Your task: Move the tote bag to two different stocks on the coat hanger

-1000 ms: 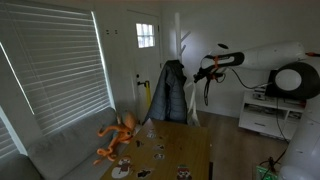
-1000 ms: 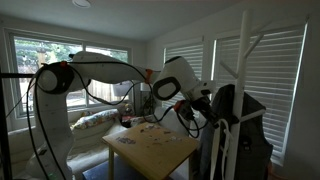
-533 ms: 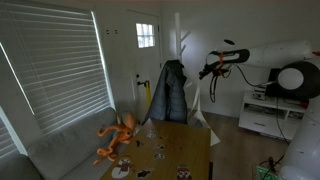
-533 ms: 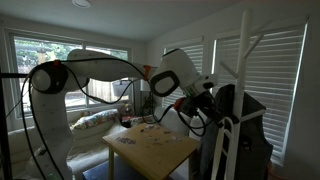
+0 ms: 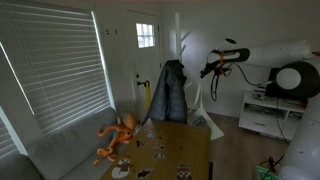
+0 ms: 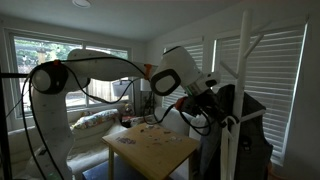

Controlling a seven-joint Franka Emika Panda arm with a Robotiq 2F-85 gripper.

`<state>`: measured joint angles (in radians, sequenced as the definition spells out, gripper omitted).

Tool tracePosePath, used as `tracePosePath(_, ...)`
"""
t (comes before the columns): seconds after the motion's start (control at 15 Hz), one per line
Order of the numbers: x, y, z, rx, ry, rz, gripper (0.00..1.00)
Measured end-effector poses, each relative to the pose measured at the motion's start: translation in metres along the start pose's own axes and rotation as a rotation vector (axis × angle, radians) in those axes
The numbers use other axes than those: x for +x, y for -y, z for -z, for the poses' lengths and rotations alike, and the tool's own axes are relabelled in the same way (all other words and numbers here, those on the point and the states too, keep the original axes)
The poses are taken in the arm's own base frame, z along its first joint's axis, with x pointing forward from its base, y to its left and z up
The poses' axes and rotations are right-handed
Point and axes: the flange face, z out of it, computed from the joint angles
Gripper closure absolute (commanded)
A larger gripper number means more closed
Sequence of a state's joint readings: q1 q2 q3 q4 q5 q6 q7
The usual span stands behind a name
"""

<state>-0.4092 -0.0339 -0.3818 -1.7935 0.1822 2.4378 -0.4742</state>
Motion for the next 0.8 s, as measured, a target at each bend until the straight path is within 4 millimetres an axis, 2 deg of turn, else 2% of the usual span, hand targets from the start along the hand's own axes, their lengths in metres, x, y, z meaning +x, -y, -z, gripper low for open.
tracePosePath(0.47, 0.000, 0.000, -0.001, -0.002, -0.001, 0.002, 0.99)
tracePosePath(0.8, 0.012, -0.014, 0.009, -0.037, -0.054, 0.048, 0.99)
